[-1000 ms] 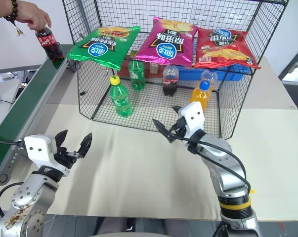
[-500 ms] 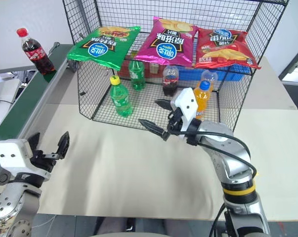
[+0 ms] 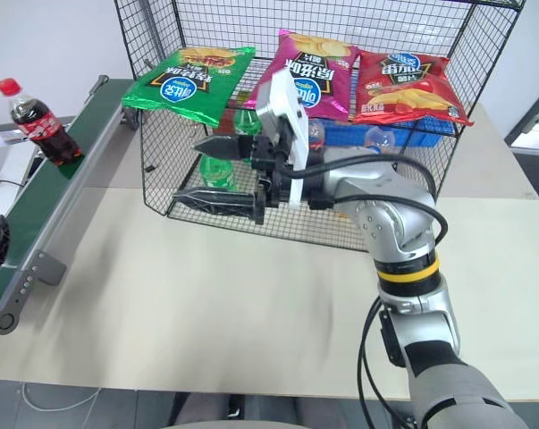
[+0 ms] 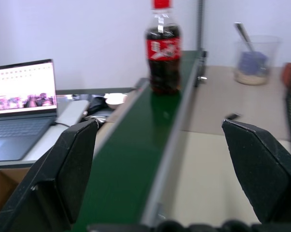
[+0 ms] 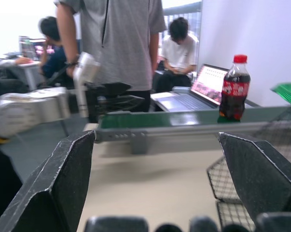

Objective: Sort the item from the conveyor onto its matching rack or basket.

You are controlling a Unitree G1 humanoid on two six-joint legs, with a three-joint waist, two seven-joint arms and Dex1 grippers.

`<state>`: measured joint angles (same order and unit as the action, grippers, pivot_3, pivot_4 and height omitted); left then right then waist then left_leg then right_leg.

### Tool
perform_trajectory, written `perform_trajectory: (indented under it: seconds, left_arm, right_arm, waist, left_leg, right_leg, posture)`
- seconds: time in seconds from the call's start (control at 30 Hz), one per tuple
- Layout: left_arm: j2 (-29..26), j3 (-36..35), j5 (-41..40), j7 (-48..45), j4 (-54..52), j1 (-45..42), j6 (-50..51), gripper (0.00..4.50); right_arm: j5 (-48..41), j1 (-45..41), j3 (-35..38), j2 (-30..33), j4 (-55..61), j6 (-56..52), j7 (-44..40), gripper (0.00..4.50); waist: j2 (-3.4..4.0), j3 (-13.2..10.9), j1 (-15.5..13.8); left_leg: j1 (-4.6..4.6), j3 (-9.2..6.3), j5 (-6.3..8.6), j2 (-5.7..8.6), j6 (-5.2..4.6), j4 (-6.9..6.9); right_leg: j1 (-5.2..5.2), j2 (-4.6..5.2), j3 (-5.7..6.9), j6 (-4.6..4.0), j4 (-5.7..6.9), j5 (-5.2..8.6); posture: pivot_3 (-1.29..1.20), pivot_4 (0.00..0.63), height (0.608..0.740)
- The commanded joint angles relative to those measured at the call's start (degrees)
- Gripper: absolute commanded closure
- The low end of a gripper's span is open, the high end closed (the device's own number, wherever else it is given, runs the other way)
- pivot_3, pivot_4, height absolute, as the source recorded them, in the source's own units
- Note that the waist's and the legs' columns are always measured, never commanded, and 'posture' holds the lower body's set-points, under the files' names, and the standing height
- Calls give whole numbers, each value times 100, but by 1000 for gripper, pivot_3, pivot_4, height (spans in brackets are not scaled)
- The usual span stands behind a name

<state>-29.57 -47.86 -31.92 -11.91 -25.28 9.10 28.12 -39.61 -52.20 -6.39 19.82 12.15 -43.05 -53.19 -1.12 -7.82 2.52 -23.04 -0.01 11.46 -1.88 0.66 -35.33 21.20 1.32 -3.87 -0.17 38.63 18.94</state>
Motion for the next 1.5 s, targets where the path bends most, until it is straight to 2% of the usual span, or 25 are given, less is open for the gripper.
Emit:
perform_trajectory:
  seconds: [0.03, 0.33, 1.17, 1.27, 1.3, 1.33, 1.5]
  left_arm:
    - [-163, -109, -289, -289, 291, -142, -52, 133]
    - [-626, 33, 19, -446, 1077, -617, -272, 133]
    - [-878, -73, 190, -566, 2426, -1013, -614, 133]
    - [-861, -96, 168, -633, 2418, -960, -676, 799]
    - [-831, -121, 131, -636, 2362, -937, -666, 1281]
    - [-802, -137, 100, -636, 2289, -902, -649, 1440]
    - [-701, -161, -117, -672, 1694, -629, -504, 1440]
  right_arm:
    - [-97, -286, 37, -75, 17, 78, -98, 0]
    - [-43, -270, 65, -182, 175, 85, 103, 0]
    - [-115, -376, 95, -209, 258, 8, 323, 0]
    - [-105, -377, 95, -199, 246, 14, 337, 0]
    - [-94, -372, 91, -191, 243, 24, 333, 0]
    - [-71, -356, 79, -177, 244, 43, 322, 0]
    - [17, -197, 32, -60, 353, 123, 269, 0]
  waist:
    - [-1, 0, 7]
    - [-6, 1, 19]
    - [-7, 1, 13]
    - [-7, 1, 14]
    - [-7, 1, 14]
    - [-7, 1, 14]
    - [-8, 1, 7]
  left_leg:
    - [1, 1, 0, 0, 0, 2]
    - [0, -1, 0, -3, 1, 4]
    - [0, -4, 0, -7, 1, 9]
    - [0, -4, 0, -7, 1, 11]
    - [0, -4, 0, -7, 1, 11]
    - [0, -4, 0, -7, 1, 13]
    - [-1, -5, 0, -8, 1, 15]
  right_leg:
    - [1, 2, 1, 0, 1, 0]
    - [11, 12, 4, -1, 17, 0]
    - [21, 29, 7, -2, 24, -1]
    - [21, 32, 7, -2, 23, -1]
    - [21, 33, 7, -2, 23, -1]
    - [22, 34, 8, -2, 23, -1]
    - [25, 41, 8, -3, 23, -1]
  posture:
    - [0, 150, 740]
    - [0, 150, 740]
    - [0, 150, 740]
    - [0, 150, 740]
    - [0, 150, 740]
    - [0, 150, 740]
    - [0, 150, 740]
